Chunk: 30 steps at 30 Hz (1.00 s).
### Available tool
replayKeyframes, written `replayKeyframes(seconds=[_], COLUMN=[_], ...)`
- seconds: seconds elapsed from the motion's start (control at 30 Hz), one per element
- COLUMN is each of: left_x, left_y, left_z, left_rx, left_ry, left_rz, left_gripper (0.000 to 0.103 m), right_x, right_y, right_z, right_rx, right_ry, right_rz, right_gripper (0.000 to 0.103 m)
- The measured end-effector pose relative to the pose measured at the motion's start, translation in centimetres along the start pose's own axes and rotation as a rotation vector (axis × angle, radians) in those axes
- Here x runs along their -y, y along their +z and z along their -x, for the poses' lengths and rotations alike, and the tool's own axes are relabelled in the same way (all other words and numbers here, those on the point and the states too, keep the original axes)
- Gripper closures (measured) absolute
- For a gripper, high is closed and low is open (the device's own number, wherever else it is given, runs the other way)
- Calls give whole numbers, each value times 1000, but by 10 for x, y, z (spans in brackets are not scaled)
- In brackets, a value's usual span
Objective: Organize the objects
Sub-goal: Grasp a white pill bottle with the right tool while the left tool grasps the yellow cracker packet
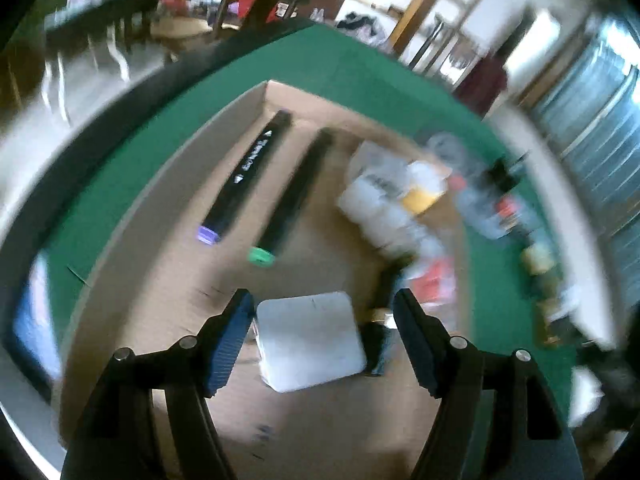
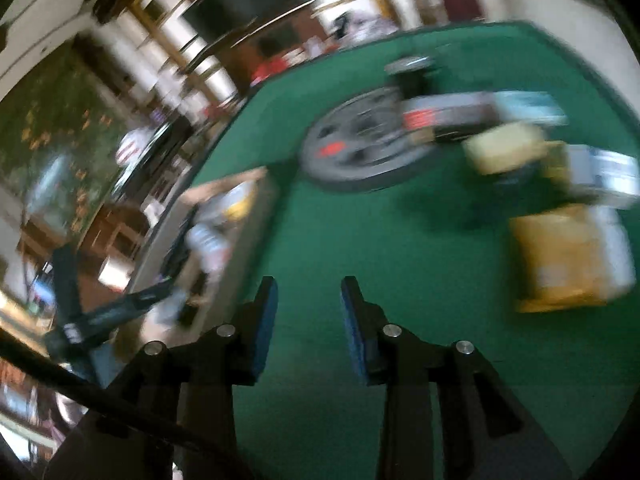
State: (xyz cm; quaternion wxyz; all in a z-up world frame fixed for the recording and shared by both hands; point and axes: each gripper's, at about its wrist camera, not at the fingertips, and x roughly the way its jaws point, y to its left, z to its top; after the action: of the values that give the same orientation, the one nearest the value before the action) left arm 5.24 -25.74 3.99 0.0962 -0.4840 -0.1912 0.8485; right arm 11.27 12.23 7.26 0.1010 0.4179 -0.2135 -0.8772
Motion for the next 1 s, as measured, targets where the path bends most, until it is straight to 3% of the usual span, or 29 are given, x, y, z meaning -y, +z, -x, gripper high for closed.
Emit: replayKeyframes(seconds=[0.07,0.2,0.4,0.6,0.77,0.87,1.0], left_x=[7,41,110,155,172,185,213], left_y=[-5,-24,-56,-78,-86,-86,-83], left_z=[12,28,10,-5,-3,-3,-13], left_rx=[36,56,-45,-114,-113,-117,-123], left_ry=[-38,-141,-177,-213,-192,-197,-200], left_rz=[-3,-53,-217,-261,-293,-320,-372], left_gripper=[37,30,30,30,30,30,30], right_x=[33,89,135,143,138,134,141], right_y=[6,16,21,19,21,25,31], right_z=[26,65,82,65,41,28,20], right_rx=[57,126,137,69,25,0,-1], right_ry=[-70,-172,-267,-314,-364,-402,-385], right_rz=[-49,-134,-195,-145,-61,-31,-39], right_gripper=[57,57,56,57,57,65,70])
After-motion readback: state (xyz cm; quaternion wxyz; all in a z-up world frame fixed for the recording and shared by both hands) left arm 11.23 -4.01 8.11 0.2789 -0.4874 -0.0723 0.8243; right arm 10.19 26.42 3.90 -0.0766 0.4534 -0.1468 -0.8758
